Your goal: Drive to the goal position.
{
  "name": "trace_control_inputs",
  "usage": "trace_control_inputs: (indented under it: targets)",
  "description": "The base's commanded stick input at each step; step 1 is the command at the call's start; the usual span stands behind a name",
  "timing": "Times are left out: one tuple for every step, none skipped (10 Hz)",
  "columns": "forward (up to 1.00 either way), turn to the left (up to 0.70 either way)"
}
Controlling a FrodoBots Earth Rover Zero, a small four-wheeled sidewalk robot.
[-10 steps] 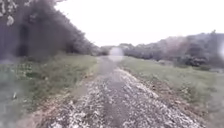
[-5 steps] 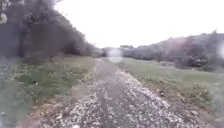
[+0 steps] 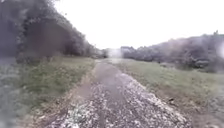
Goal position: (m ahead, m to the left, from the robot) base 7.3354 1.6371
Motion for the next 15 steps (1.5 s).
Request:
trace_control_inputs:
  targets:
    - [0.70,0.14]
    - [0.70,0.14]
    - [0.70,0.12]
    - [0.70,0.08]
    - [0.70,0.05]
    - [0.70,0.01]
    - [0.70,0.00]
    - [0.70,0.00]
    - [0.70,0.00]
    - [0.70,0.00]
    - [0.70,0.00]
    - [0.70,0.00]
    - [0.70,-0.01]
    - [0.70,-0.09]
    - [0.70,-0.14]
